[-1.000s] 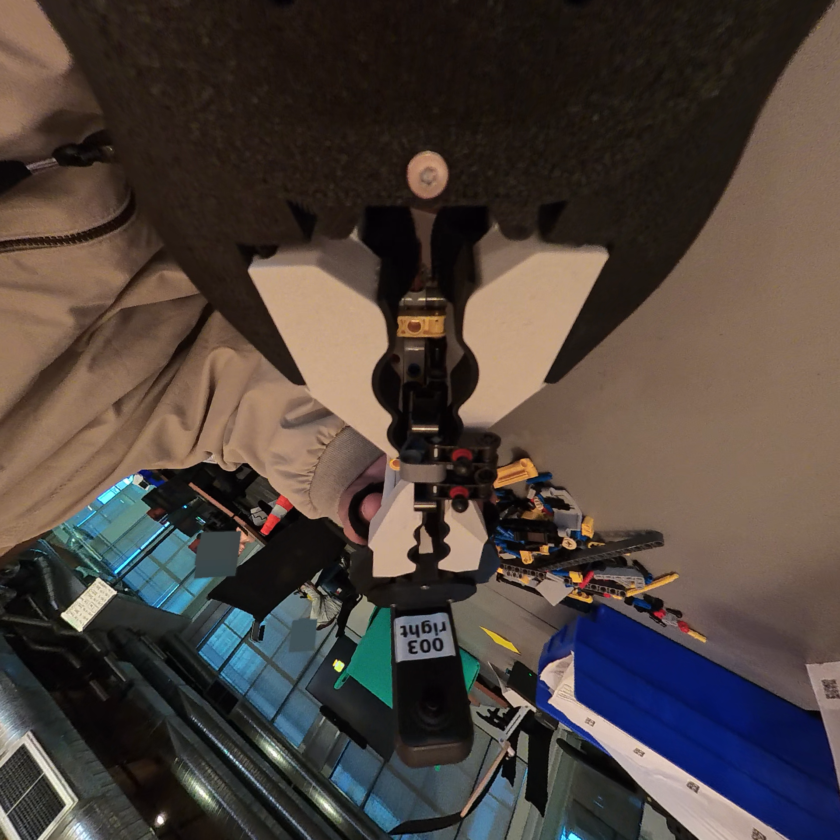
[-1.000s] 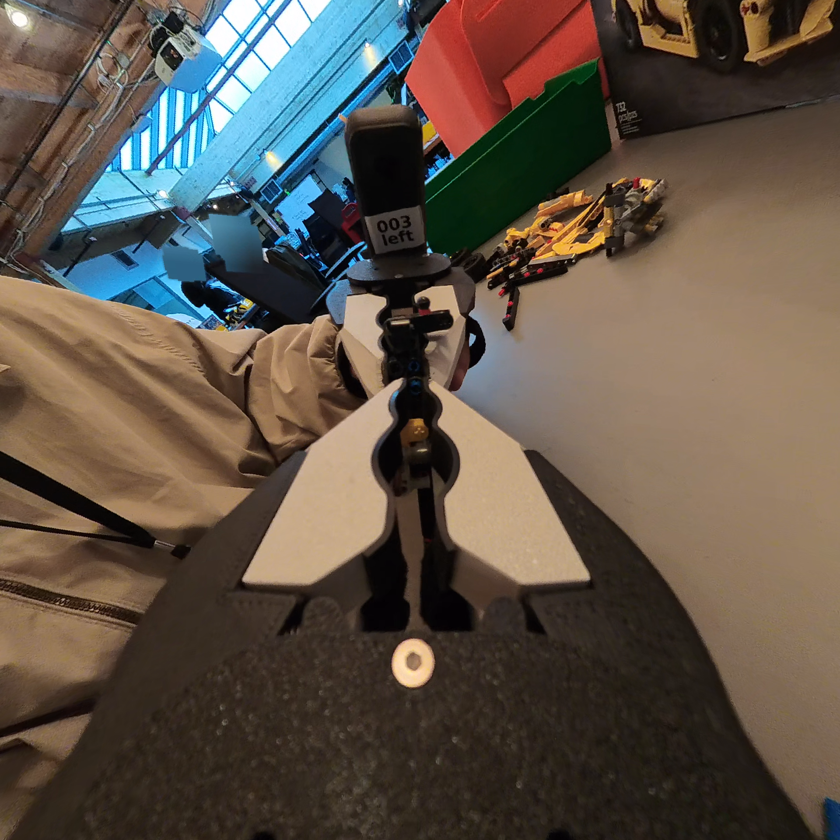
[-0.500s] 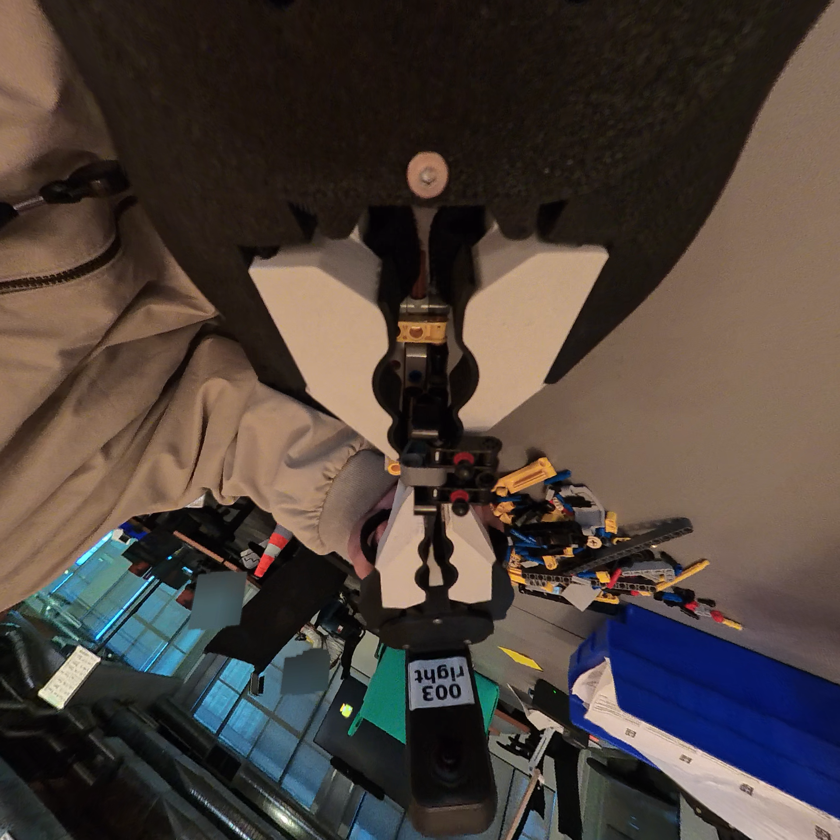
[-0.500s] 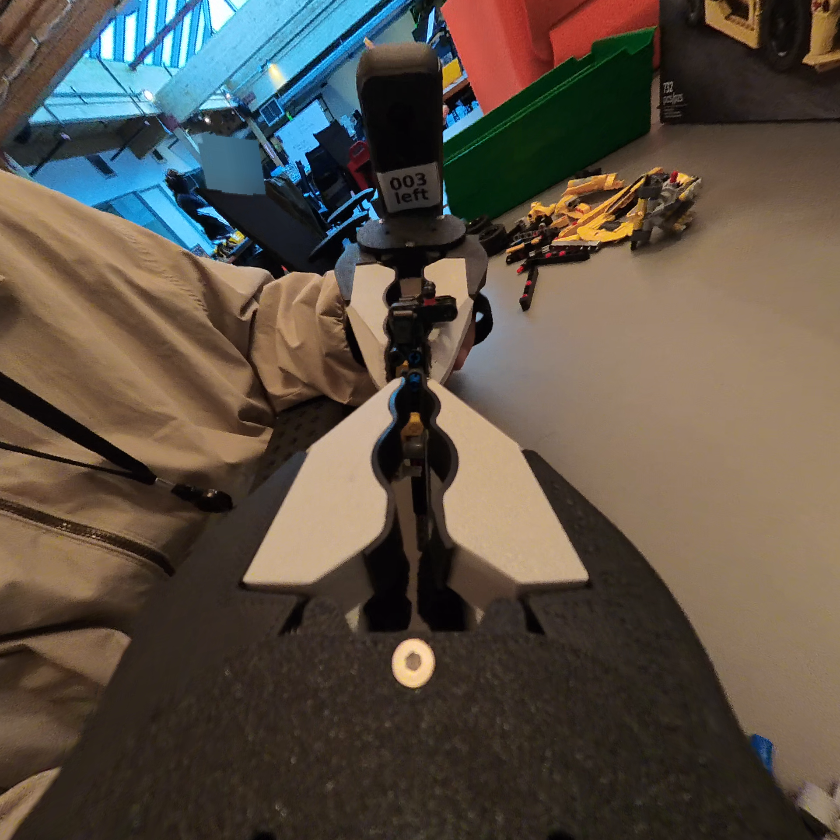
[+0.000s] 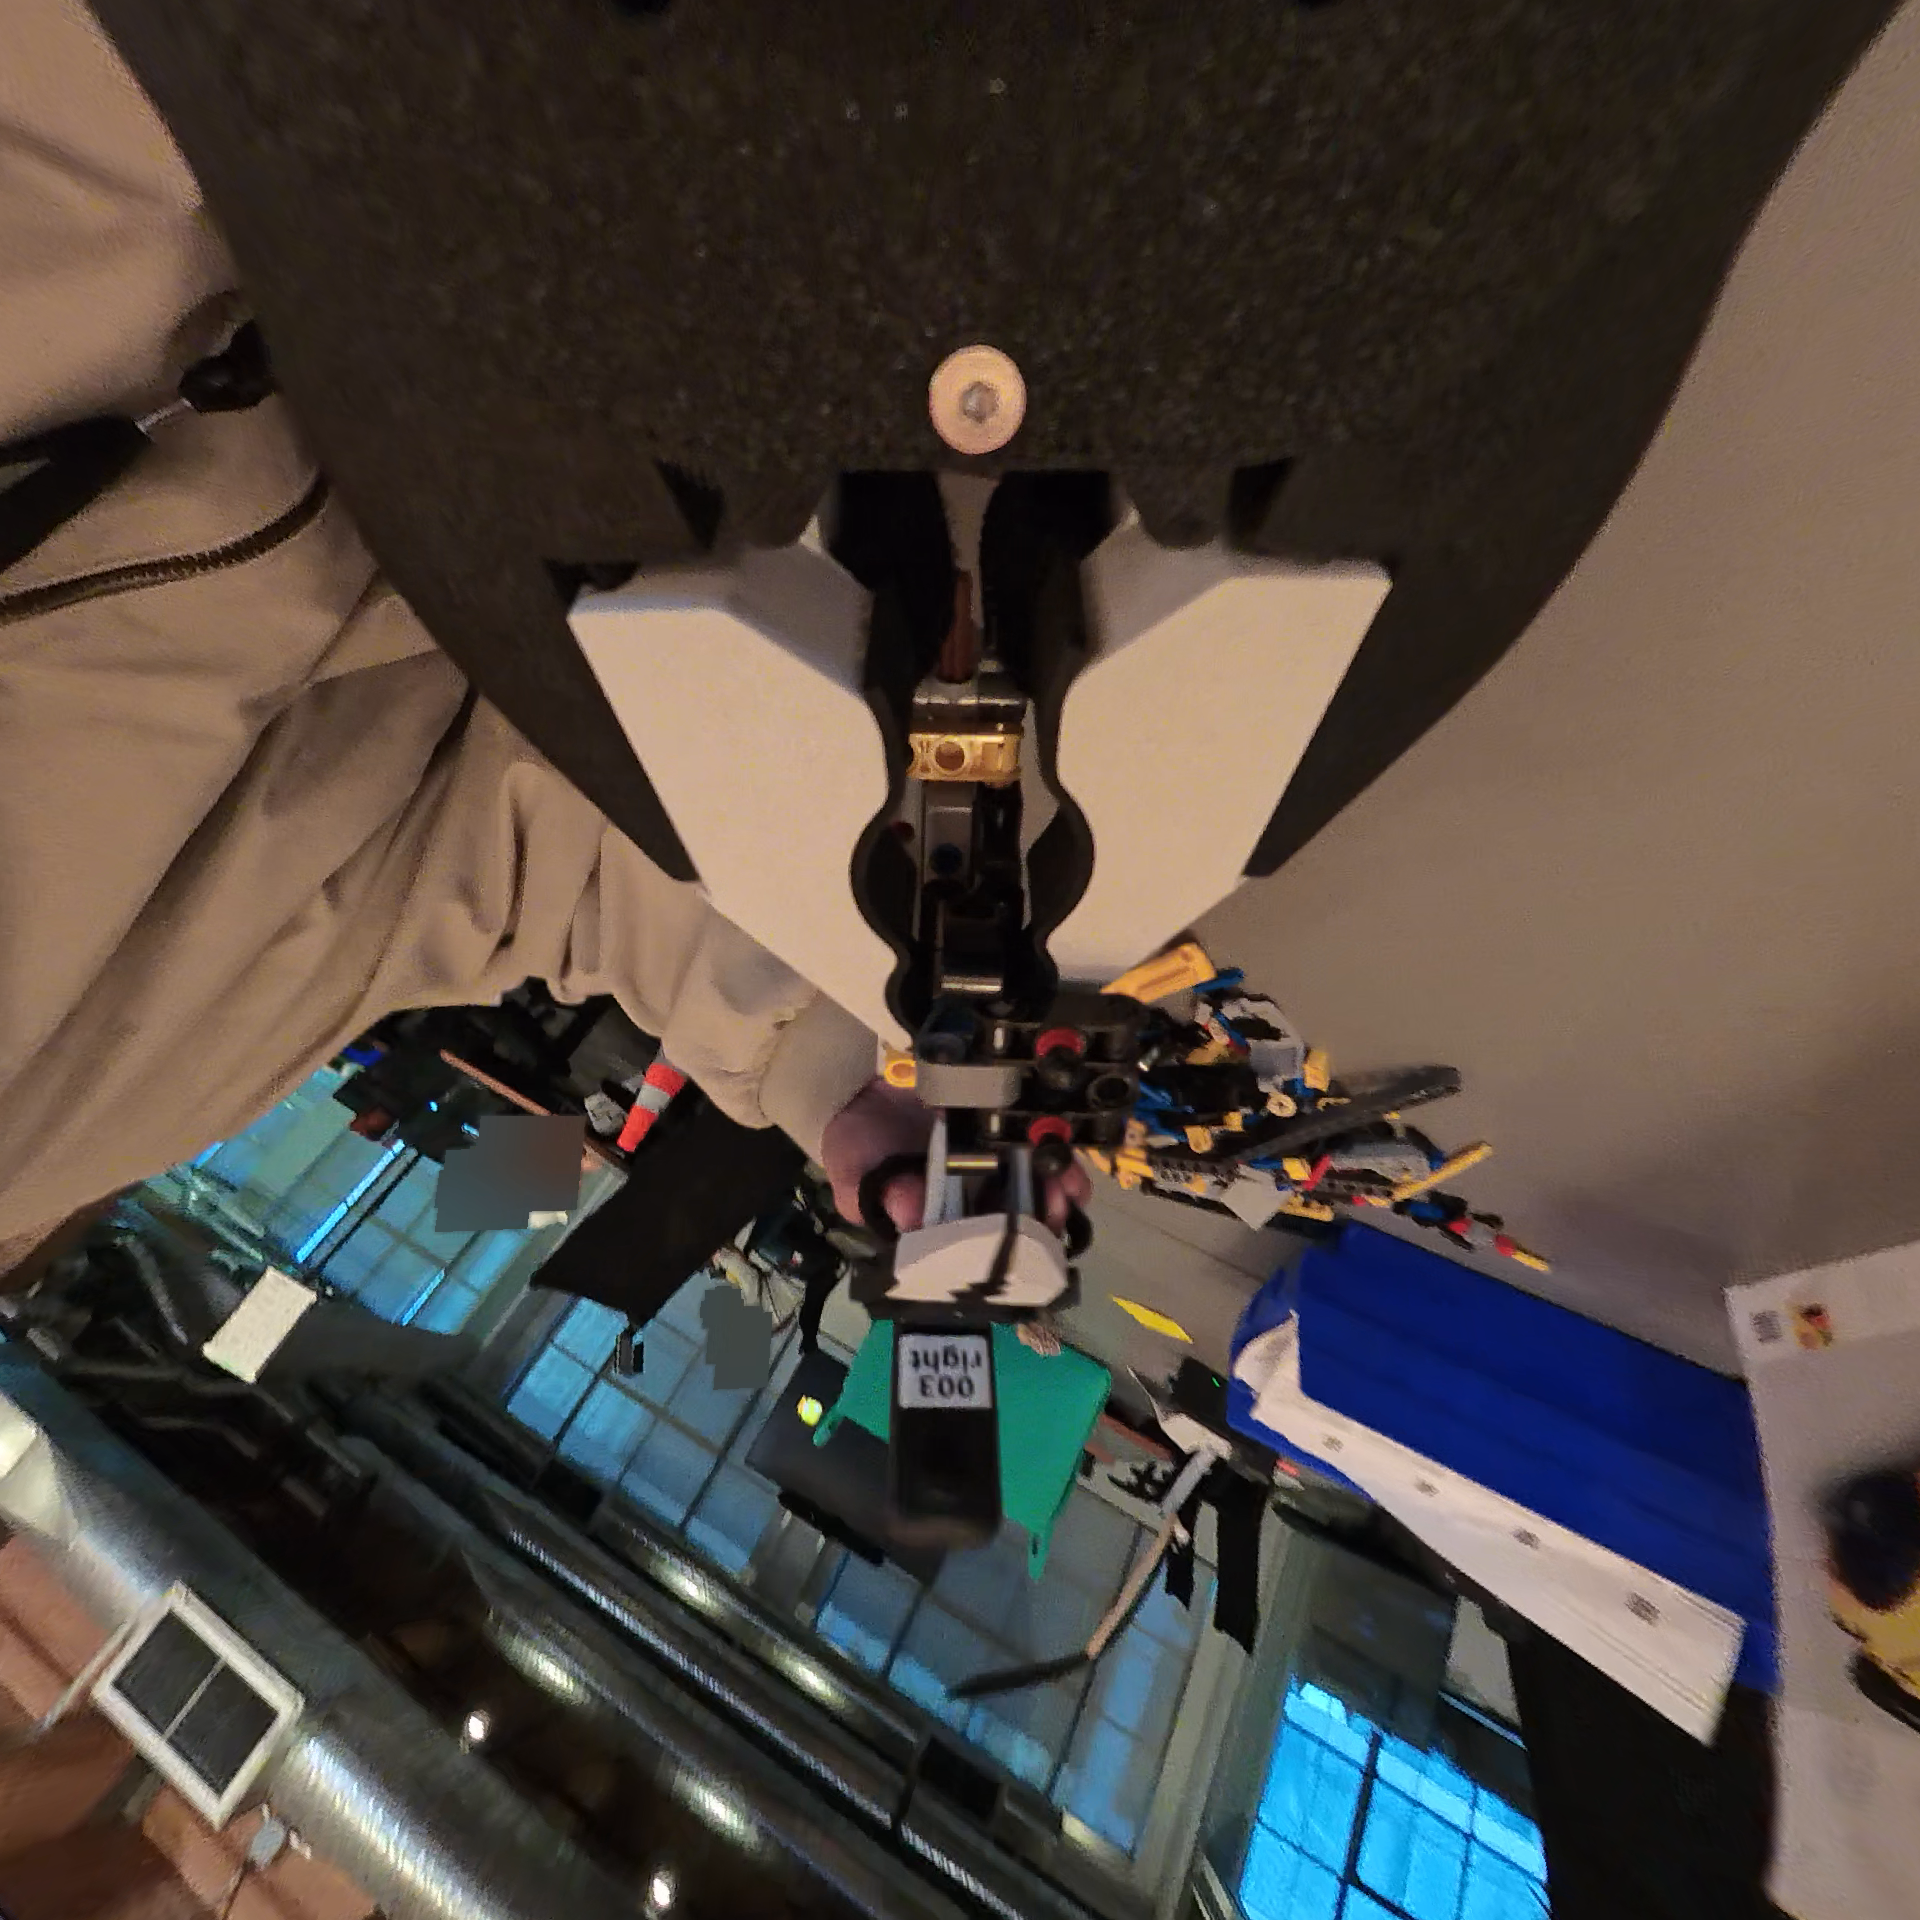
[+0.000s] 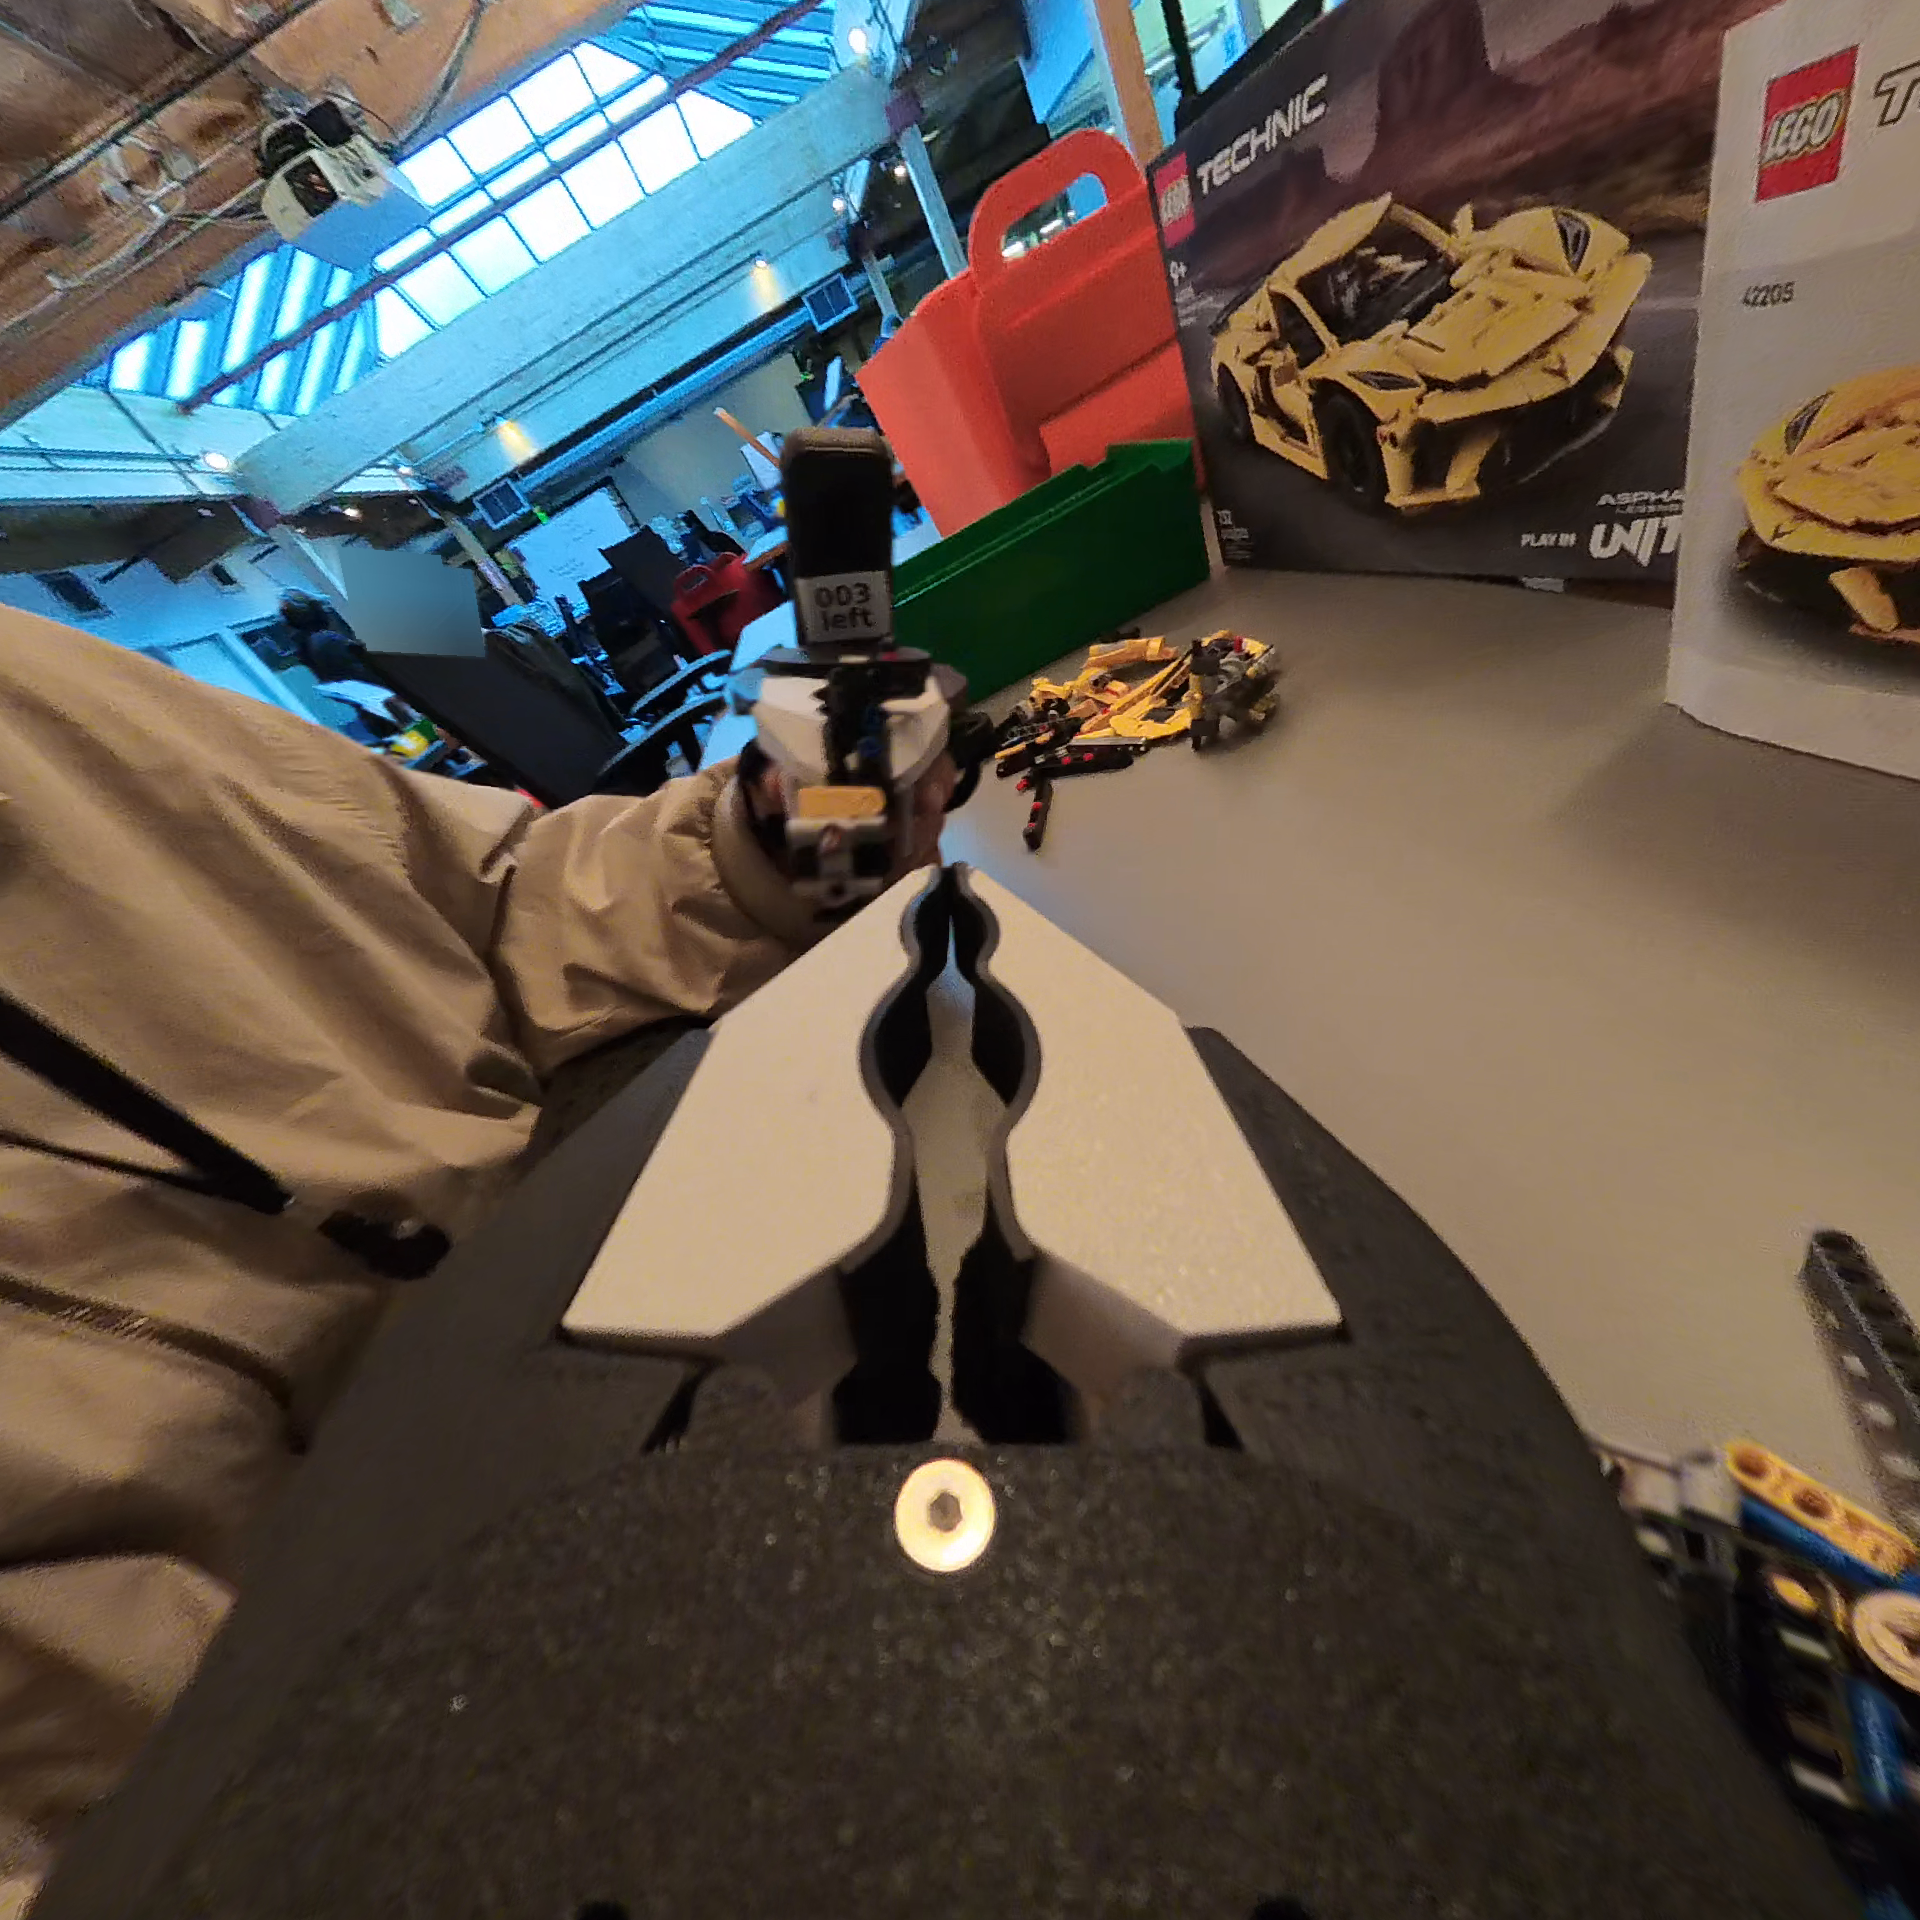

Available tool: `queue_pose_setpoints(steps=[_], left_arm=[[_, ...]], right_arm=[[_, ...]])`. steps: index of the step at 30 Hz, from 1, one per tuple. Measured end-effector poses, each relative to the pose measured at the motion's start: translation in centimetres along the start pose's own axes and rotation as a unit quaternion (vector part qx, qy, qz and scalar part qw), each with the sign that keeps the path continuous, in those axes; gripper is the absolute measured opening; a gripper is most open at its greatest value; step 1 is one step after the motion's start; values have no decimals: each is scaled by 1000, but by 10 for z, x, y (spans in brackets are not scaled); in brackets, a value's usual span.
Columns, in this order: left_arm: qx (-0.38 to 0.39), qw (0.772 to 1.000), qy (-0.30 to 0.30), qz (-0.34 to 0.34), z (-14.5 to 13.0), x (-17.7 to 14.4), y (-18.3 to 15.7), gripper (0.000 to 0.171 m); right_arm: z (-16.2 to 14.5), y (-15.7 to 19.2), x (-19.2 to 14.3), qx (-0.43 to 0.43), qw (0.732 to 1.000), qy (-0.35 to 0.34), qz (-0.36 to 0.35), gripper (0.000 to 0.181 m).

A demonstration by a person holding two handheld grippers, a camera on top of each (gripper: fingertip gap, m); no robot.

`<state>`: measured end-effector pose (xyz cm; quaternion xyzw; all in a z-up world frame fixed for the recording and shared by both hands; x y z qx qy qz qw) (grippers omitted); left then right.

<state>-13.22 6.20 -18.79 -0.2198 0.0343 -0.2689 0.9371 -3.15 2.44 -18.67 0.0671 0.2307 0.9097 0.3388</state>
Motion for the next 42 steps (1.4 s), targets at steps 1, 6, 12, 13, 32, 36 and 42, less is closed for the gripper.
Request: queue_pose_setpoints(steps=[1,6,12,13,32,36,42], left_arm=[[3,1000,-1,-7,-1,1,-3,15],[27,999,26,3,-10,6,-7,15],[40,998,43,4,-17,12,-11,15],[38,998,41,2,-16,12,-11,15],[0,998,58,-2,-26,13,-3,17],[-12,999,44,-6,-21,10,-1,20],[-52,998,19,-39,-16,6,-4,16]], right_arm=[[-1,-1,8,-7,1000,1,-7,0],[-11,23,52,-27,999,25,35,22],[-24,33,73,-13,996,65,59,13],[-27,33,74,-16,996,72,58,11],[-31,26,72,-15,995,89,32,2],[-27,22,68,2,996,78,31,2],[-27,30,72,-2,996,73,49,3]])
Point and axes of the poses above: each gripper's, where its closed fingertips meet, x out along the fingers, z out of its top, y = z × x across the jaws, the point moved 1 cm from there along -x, back along the fingers, and after that the axes turned 2 degrees about x, right-handed, at the moved point
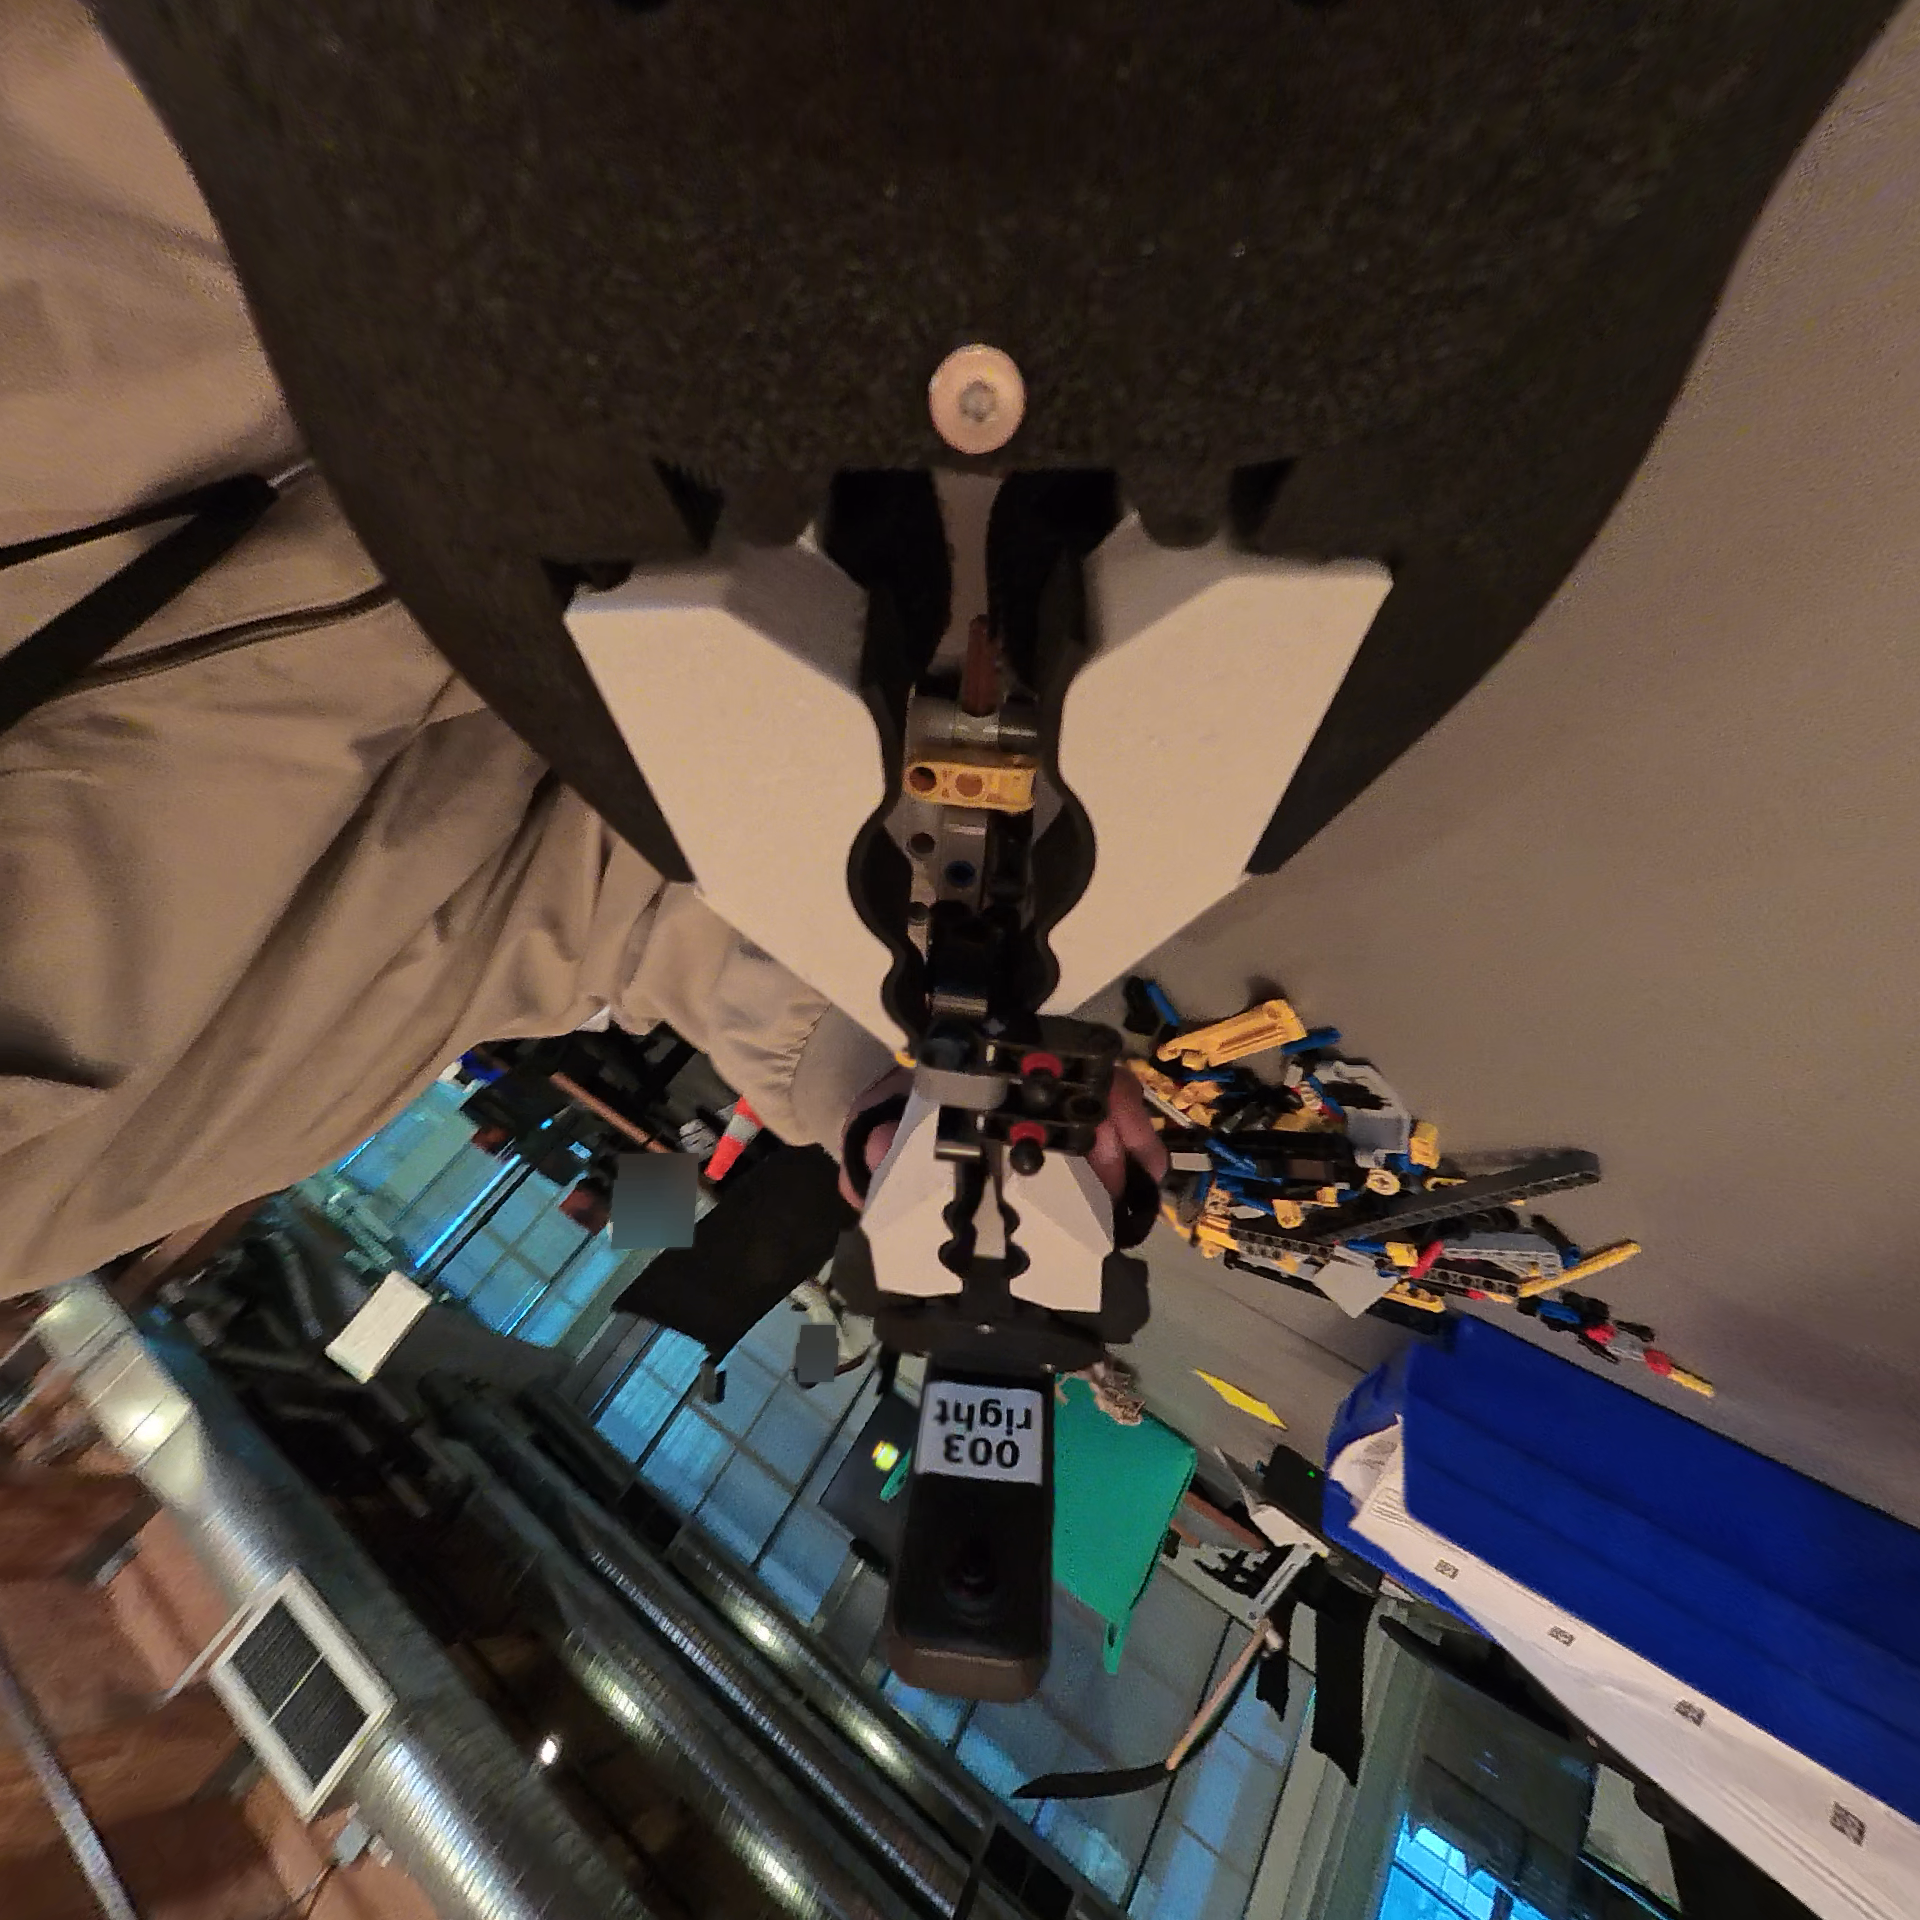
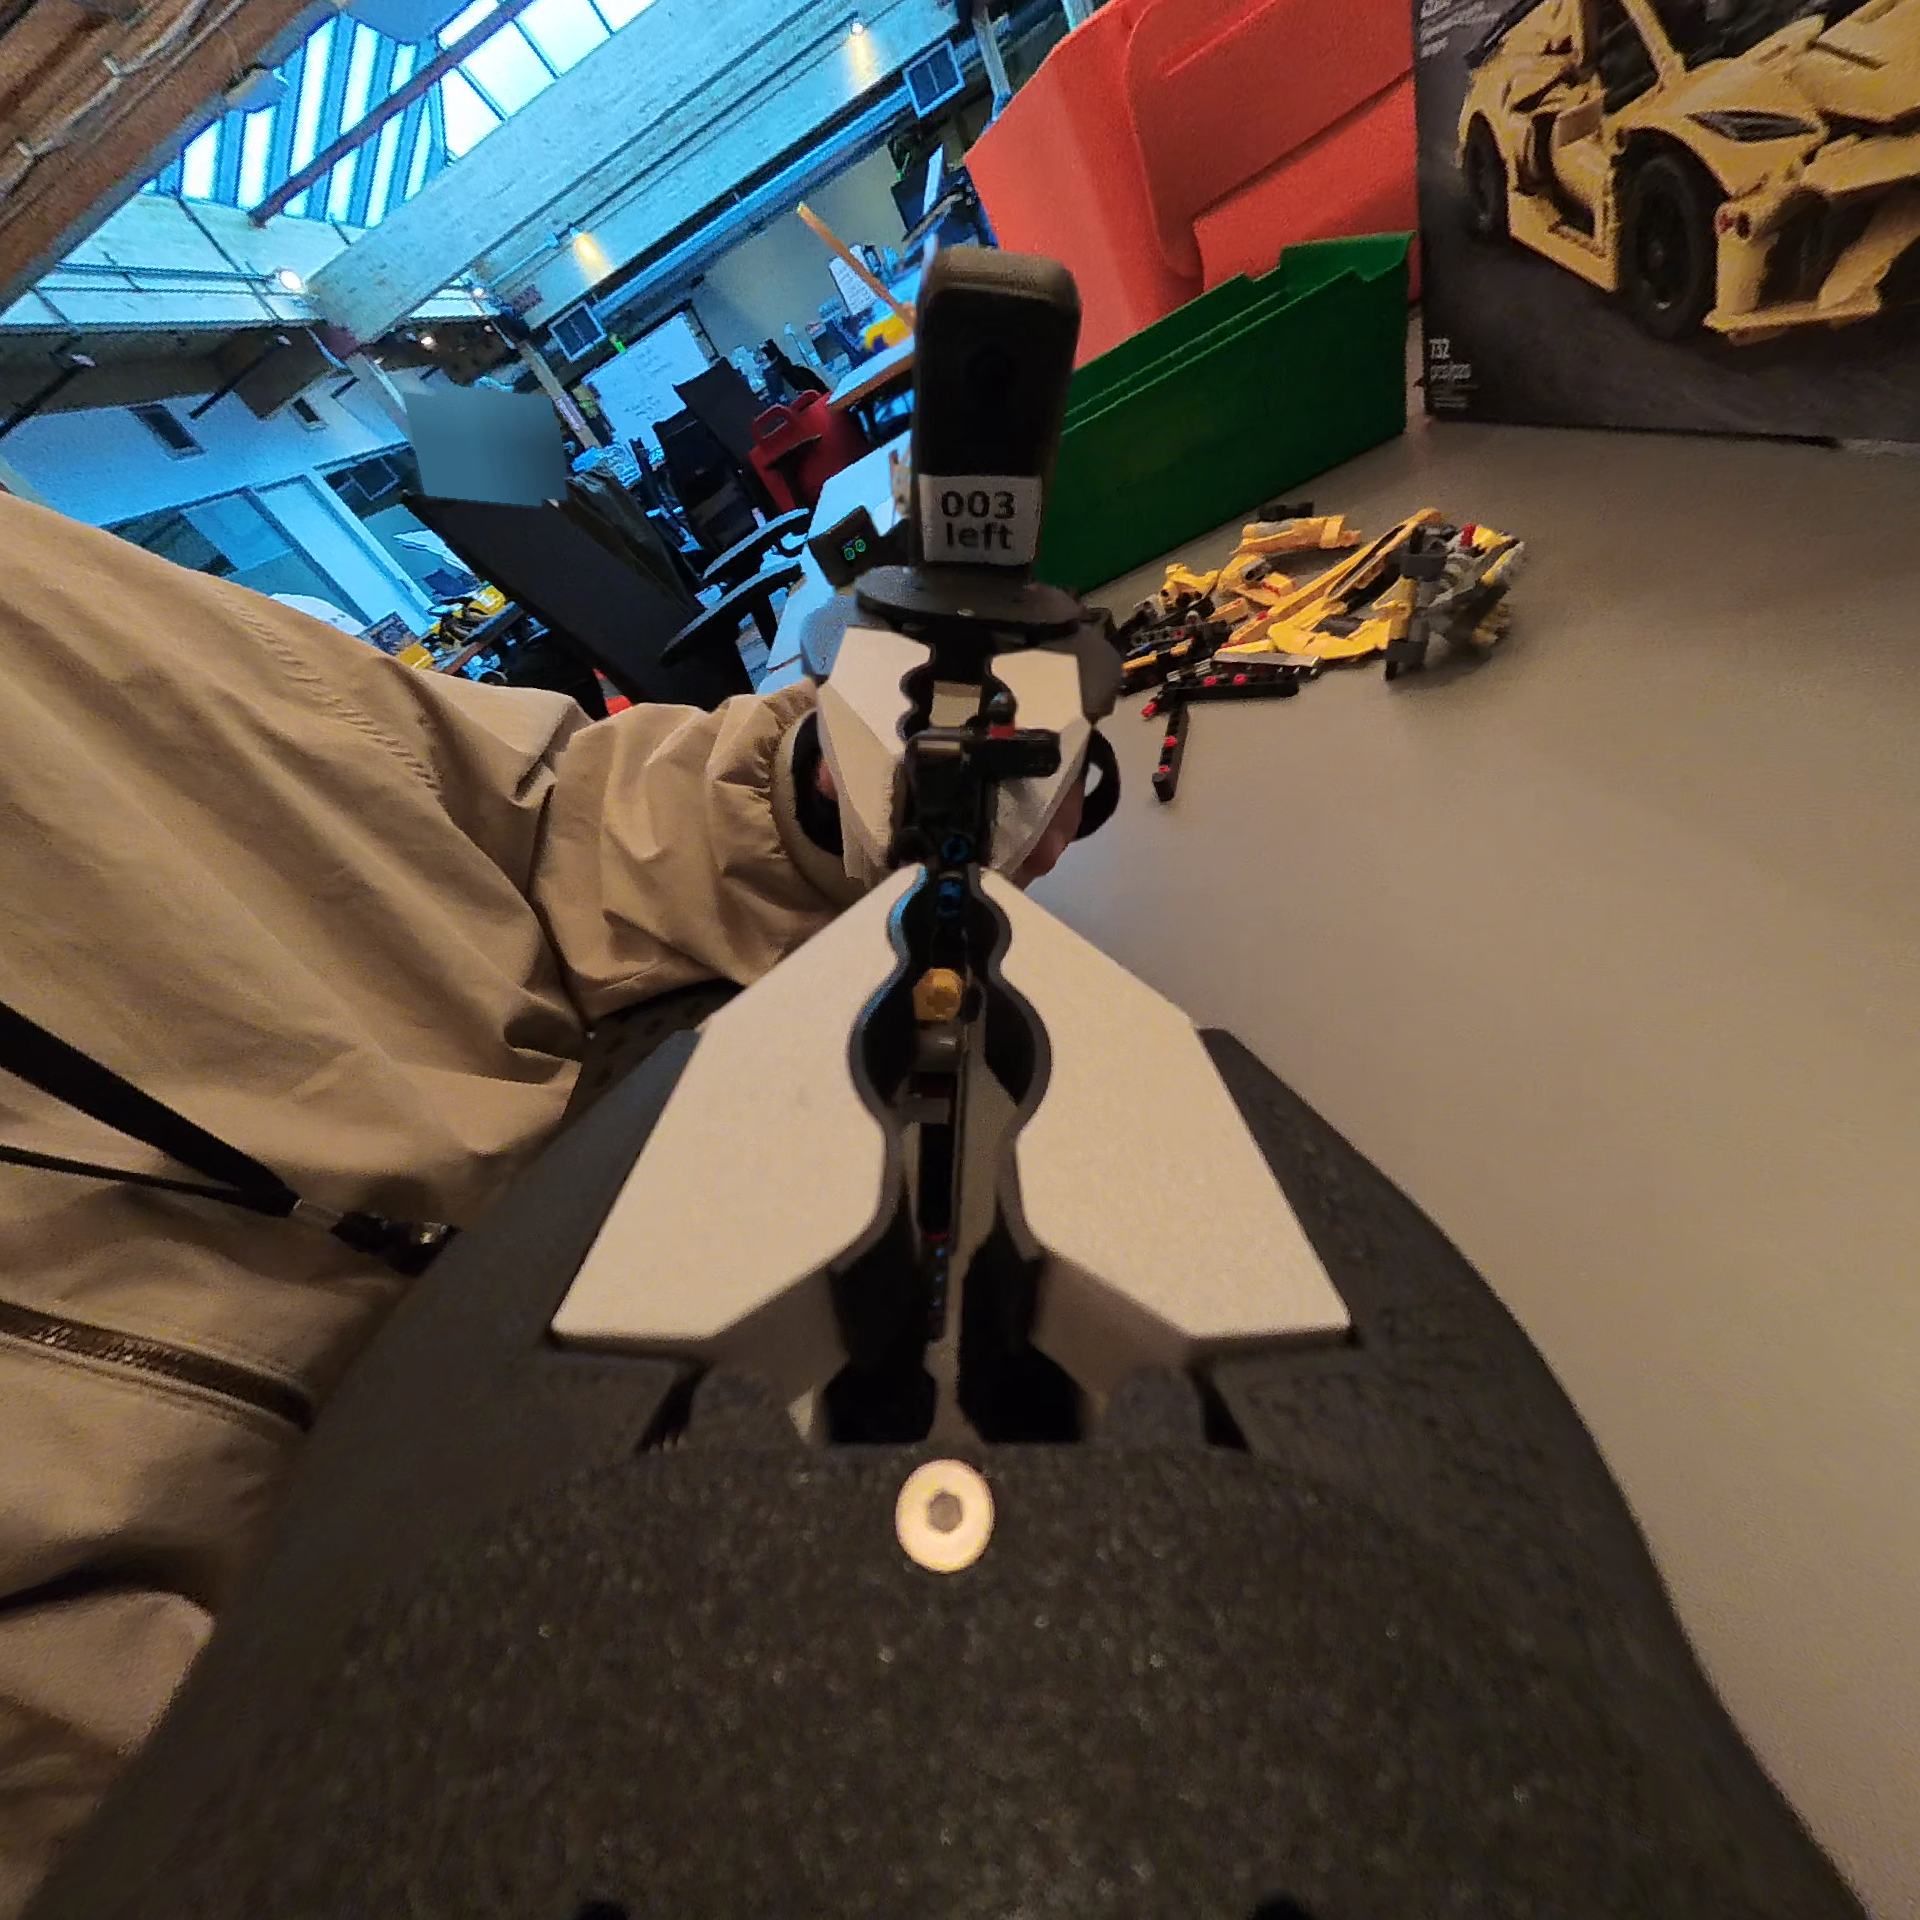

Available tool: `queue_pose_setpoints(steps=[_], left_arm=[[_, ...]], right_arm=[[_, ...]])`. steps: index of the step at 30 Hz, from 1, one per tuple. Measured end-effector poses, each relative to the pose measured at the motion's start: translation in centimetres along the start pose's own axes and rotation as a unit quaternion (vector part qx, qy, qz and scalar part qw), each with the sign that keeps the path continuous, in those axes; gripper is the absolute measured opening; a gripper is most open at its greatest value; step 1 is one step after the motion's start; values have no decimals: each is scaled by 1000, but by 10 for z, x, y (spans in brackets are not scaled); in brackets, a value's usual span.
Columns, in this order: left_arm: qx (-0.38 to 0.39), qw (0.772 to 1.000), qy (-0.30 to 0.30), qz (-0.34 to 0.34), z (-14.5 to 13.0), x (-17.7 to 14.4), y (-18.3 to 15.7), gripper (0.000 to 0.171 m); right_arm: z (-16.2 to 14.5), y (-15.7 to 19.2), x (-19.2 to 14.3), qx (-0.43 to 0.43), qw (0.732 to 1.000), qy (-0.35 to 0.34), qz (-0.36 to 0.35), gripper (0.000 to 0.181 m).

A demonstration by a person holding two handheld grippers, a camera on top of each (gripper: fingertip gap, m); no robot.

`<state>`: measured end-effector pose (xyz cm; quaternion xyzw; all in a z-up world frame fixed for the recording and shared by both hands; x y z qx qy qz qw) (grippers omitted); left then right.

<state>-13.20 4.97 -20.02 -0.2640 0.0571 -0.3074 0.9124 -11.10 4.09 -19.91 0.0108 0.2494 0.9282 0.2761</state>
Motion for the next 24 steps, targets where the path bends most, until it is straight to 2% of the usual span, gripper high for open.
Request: queue_pose_setpoints(steps=[6,11,13,15,19,22,24], left_arm=[[-51,998,-25,-16,3,0,4,16],[-87,996,-29,-3,1,0,13,16],[-122,992,-40,20,1,-1,23,15],[-156,986,-48,45,-1,-3,34,15],[-189,975,-64,98,-3,-9,52,16],[-213,965,-86,127,-4,-16,64,16],[-225,961,-95,129,-3,-20,67,16]], right_arm=[[2,-5,-1,11,1000,-2,-8,11],[2,-8,-2,4,1000,1,-22,8],[3,-16,-1,-19,998,6,-60,10],[4,-29,1,-48,990,16,-129,20],[7,-46,8,-79,958,65,-267,23],[6,-46,15,-75,941,92,-317,27],[2,-49,18,-73,931,112,-340,39]])
Point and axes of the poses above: each gripper's, where its closed fingertips meet, x out along the fingers, z out of its top, y = z × x across the jaws, the point moved 1 cm from there along -x, back along the fingers, and after that the axes turned 2 degrees about x, right-handed, at the moved point
